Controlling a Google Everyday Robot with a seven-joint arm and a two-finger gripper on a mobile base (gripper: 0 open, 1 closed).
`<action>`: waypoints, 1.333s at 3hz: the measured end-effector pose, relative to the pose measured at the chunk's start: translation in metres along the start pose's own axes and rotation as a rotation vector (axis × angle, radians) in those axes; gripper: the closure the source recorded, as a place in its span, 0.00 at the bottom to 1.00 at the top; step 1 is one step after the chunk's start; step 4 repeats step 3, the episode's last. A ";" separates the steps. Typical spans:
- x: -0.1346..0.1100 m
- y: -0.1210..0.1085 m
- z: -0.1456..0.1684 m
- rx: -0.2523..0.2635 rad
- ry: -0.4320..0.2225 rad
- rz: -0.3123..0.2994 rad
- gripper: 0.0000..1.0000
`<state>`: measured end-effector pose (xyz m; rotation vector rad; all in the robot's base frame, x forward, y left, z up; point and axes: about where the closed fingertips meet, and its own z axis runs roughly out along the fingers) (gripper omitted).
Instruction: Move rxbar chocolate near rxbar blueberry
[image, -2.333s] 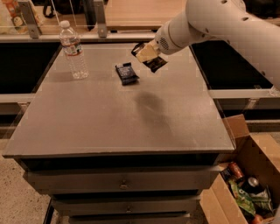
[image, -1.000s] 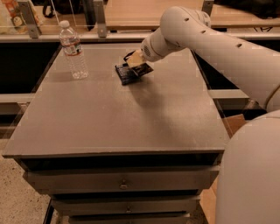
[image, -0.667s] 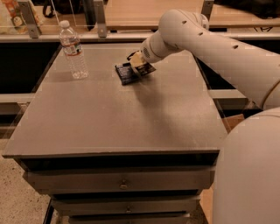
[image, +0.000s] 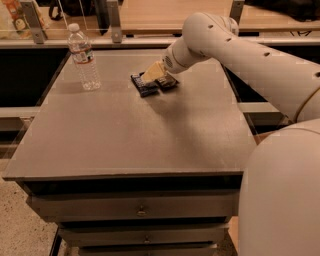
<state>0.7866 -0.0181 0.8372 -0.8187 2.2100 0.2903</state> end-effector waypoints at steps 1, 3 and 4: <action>-0.001 0.002 -0.006 -0.028 0.016 -0.009 0.00; -0.019 0.000 -0.045 -0.029 0.009 -0.032 0.00; -0.019 0.000 -0.045 -0.029 0.009 -0.032 0.00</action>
Offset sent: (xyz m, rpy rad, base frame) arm -0.0190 -0.0139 0.0585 -0.0225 -0.0013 0.0570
